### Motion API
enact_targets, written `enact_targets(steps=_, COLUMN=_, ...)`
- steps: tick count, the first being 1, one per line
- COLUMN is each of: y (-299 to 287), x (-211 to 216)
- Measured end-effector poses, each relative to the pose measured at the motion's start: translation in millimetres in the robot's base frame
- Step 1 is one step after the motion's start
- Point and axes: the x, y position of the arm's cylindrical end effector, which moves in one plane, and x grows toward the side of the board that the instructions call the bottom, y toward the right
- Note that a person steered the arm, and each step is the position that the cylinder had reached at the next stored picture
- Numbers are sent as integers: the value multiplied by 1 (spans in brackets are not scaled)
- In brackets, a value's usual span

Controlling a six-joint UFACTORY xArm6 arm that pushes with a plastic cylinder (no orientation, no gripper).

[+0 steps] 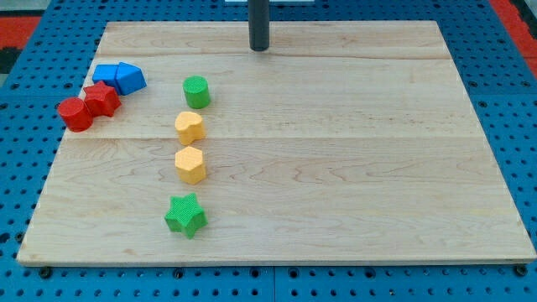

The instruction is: Push the triangle right to the cube

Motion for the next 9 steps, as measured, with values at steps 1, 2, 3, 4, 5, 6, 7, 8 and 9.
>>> enact_targets(steps=1, y=-31, x=-27)
enact_targets(steps=2, y=-70, x=-32)
enact_targets(steps=3, y=-109, x=-21)
enact_targets(steps=4, y=-153, x=-20)
enact_targets(steps=5, y=-194, x=-20)
enact_targets(steps=6, y=-216, x=-20)
enact_targets(steps=7, y=-224, x=-9)
enact_targets(steps=8, y=-249, x=-7)
enact_targets(steps=9, y=-279, x=-2)
